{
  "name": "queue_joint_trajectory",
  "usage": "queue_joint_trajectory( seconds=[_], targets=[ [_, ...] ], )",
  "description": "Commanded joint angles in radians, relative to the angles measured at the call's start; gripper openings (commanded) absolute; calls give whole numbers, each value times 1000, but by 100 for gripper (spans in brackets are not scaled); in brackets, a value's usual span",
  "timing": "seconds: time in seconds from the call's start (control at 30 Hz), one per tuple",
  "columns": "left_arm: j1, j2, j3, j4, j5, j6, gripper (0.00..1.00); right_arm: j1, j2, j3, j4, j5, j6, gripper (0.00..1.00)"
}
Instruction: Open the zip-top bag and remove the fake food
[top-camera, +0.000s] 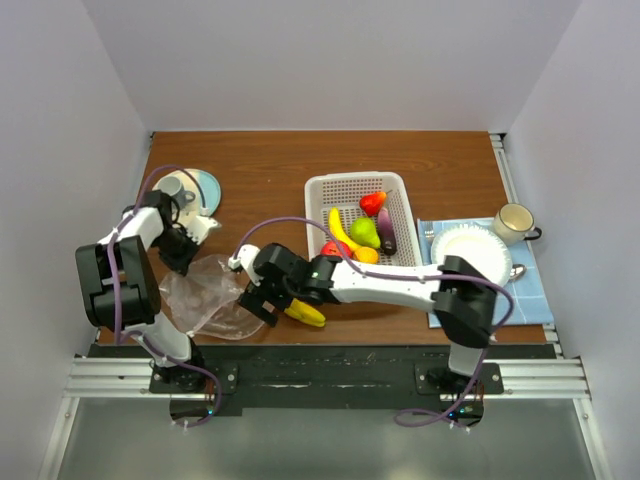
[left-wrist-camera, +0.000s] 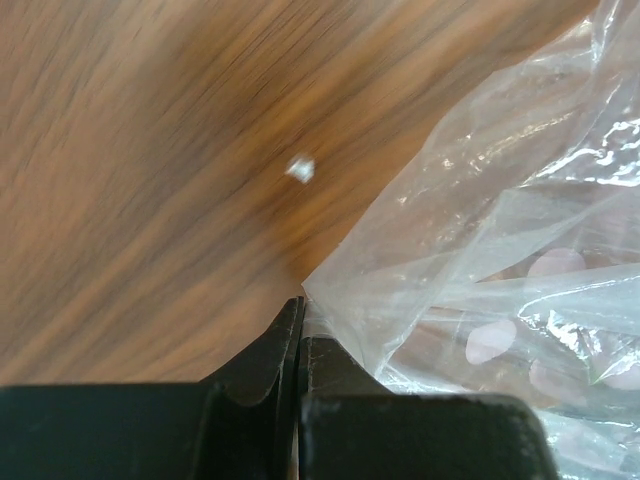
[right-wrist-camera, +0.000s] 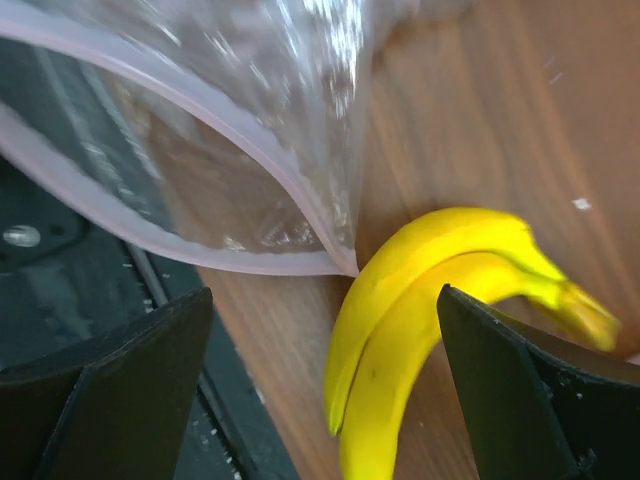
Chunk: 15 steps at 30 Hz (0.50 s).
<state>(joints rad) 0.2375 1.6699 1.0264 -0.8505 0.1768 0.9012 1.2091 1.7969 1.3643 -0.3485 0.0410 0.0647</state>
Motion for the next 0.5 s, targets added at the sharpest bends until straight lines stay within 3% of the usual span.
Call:
queue_joint_trajectory(
  seconds=[0.0, 0.2, 0.47],
  targets=[
    [62, -9, 12, 18, -20, 31, 0, -19, 112, 87, -86, -32, 4, 99],
    [88, -29, 20, -2, -10, 47, 0, -19, 148, 96, -90, 46, -6, 99],
    [88, -10, 27, -4, 7, 42, 0, -11, 44, 91, -99, 75, -3, 99]
  ],
)
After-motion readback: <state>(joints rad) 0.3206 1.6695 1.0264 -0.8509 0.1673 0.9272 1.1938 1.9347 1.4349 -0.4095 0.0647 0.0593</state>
